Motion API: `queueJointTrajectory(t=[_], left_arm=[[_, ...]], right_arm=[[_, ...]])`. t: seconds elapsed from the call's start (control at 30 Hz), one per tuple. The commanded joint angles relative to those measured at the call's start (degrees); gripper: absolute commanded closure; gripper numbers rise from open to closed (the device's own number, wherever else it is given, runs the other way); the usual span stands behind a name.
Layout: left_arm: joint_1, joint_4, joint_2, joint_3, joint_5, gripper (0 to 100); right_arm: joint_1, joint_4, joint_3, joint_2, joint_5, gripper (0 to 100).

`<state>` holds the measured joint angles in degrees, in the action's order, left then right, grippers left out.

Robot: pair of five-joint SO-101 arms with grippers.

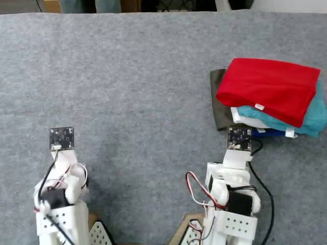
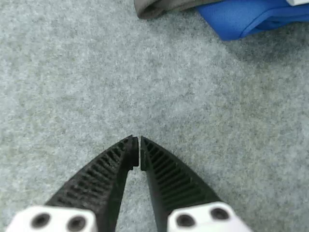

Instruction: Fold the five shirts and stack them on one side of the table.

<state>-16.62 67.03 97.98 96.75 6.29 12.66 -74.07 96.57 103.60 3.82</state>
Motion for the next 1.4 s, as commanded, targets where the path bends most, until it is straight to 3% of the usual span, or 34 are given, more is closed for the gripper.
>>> queueJointTrajectory(t=[0.0,1.37], left_arm=[[-0.2,4.0,5.7,0.6,-0.4,97],[0.0,5.8,6.0,0.5,-0.4,97]], right_arm=[[-0.6,0.9,0.1,1.8,-0.2,98.4],[-0.6,0.9,0.1,1.8,0.0,98.4]])
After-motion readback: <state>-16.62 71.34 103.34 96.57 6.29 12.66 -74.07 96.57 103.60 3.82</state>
